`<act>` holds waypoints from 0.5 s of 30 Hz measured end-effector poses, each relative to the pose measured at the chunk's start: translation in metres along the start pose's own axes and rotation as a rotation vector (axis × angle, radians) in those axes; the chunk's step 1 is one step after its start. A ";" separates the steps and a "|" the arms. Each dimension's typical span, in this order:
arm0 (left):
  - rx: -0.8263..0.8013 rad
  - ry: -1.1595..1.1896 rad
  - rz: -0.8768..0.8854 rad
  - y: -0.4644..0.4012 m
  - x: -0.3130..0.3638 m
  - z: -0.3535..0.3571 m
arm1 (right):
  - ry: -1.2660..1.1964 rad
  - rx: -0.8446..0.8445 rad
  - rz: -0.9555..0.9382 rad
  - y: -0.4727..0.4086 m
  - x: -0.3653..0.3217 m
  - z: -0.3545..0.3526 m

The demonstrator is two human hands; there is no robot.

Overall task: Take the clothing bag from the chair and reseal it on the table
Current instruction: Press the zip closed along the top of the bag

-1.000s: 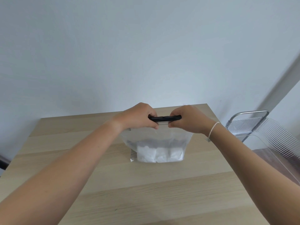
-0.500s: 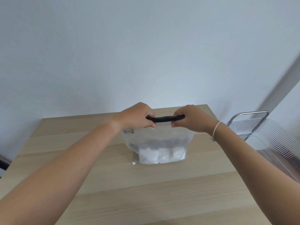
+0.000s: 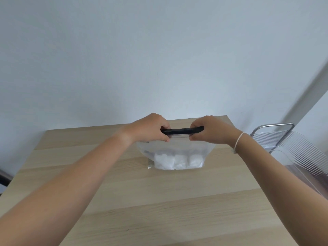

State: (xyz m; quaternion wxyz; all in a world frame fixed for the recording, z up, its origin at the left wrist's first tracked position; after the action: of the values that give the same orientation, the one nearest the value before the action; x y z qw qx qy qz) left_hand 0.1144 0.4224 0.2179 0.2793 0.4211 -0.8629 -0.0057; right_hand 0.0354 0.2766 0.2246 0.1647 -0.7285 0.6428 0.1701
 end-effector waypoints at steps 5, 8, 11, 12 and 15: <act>-0.011 0.001 -0.028 -0.001 -0.001 0.002 | 0.109 0.035 -0.040 -0.003 -0.008 0.003; -0.022 -0.011 -0.027 0.000 0.002 0.005 | 0.156 0.029 -0.069 -0.010 -0.015 0.010; -0.019 -0.029 -0.030 0.001 0.002 0.006 | 0.159 0.038 -0.083 -0.013 -0.015 0.014; -0.019 -0.027 -0.035 0.000 0.001 0.006 | 0.158 0.033 -0.085 -0.014 -0.015 0.015; -0.032 -0.014 -0.044 0.000 0.002 0.006 | 0.168 0.009 -0.094 -0.016 -0.015 0.020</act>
State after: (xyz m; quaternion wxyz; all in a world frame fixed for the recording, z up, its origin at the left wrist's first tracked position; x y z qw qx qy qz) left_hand 0.1109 0.4196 0.2137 0.2797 0.4356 -0.8551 -0.0287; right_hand 0.0489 0.3010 0.2143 0.1215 -0.7689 0.6201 0.0975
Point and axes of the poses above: each hand's wrist, its own y-axis away from the middle knuckle, its own z-axis out of the palm, x = y × z, the point moved 6 cm from there along -y, towards the middle knuckle, and after that the axes turned 12 degrees about -z, right-handed, at the moved point
